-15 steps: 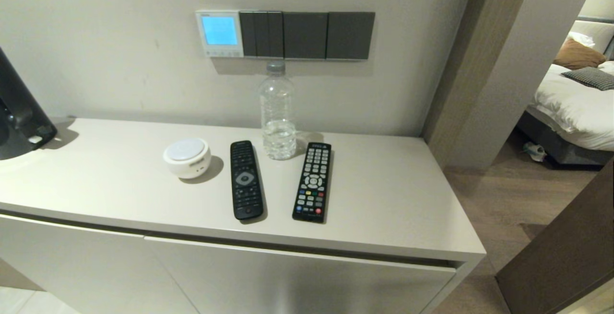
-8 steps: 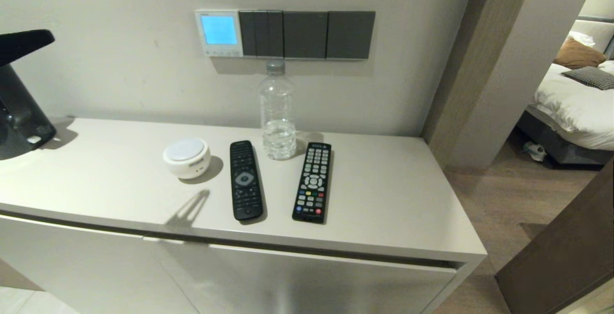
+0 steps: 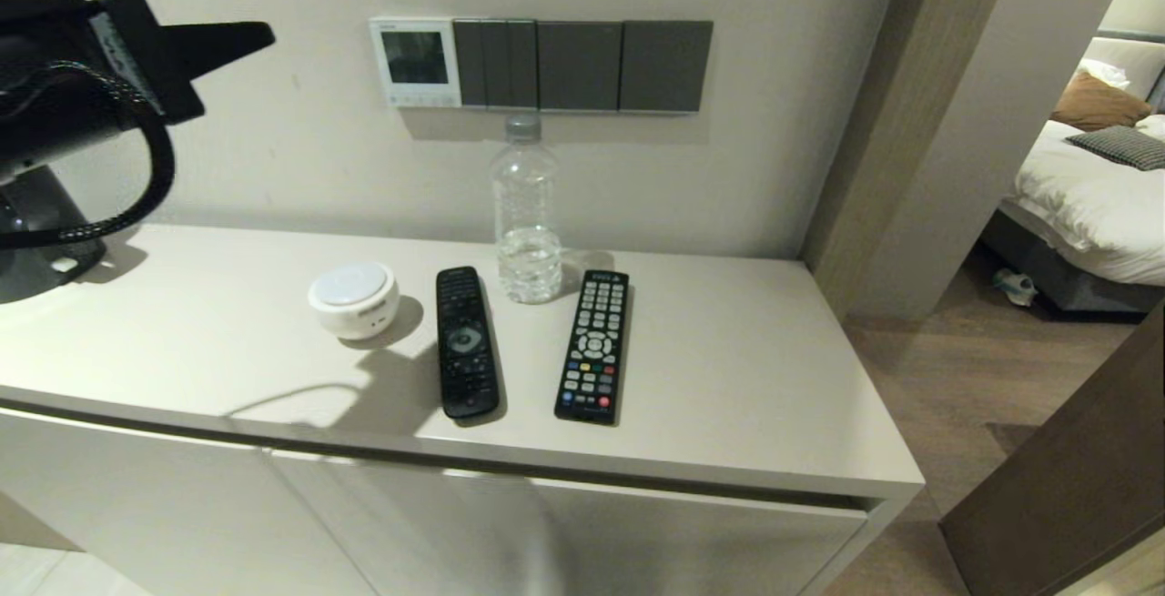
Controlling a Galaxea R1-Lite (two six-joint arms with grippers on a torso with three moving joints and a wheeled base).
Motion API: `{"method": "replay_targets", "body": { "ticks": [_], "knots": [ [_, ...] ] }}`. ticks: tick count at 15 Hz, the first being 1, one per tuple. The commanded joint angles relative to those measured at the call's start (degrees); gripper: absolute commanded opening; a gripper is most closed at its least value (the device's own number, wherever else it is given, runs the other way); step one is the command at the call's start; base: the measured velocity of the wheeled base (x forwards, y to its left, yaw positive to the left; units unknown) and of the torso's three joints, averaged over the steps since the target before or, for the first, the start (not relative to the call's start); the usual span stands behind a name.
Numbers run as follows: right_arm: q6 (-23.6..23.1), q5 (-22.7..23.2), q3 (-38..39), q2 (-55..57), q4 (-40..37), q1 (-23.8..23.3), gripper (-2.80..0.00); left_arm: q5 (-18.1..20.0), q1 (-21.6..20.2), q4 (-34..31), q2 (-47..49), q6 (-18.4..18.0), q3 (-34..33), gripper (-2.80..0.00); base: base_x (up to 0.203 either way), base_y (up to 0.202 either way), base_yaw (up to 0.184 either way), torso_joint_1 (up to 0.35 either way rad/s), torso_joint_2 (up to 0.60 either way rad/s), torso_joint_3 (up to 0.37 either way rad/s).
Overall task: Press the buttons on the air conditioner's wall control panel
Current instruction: Turn on the central air conditioner
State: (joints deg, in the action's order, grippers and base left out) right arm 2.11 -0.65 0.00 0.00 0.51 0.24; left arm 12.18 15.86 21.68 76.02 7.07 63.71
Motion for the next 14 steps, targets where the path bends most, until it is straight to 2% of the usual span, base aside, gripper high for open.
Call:
{"method": "replay_targets", "body": {
  "ticks": [1, 5, 9, 14],
  "knots": [
    [0.0, -0.1, 0.1, 0.1, 0.0, 0.0, -2.8, -0.1, 1.7, 3.6, 5.5, 0.0, 0.5, -2.8, 0.0, 0.0, 0.0, 0.0, 0.0, 0.0],
    [0.0, 0.0, 0.1, 0.1, 0.0, 0.0, -2.8, 0.1, 1.9, 7.5, 12.4, 0.1, 2.6, -2.8, 0.0, 0.0, 0.0, 0.0, 0.0, 0.0],
    [0.0, 0.0, 0.1, 0.1, 0.0, 0.0, -2.8, -0.9, 3.1, 8.0, 18.6, 0.4, 6.2, -2.8, 0.0, 0.0, 0.0, 0.0, 0.0, 0.0],
    [0.0, 0.0, 0.1, 0.1, 0.0, 0.0, -2.8, -1.1, 4.5, 8.2, 21.2, 0.3, 8.2, -2.8, 0.0, 0.0, 0.0, 0.0, 0.0, 0.0]
  ]
}}
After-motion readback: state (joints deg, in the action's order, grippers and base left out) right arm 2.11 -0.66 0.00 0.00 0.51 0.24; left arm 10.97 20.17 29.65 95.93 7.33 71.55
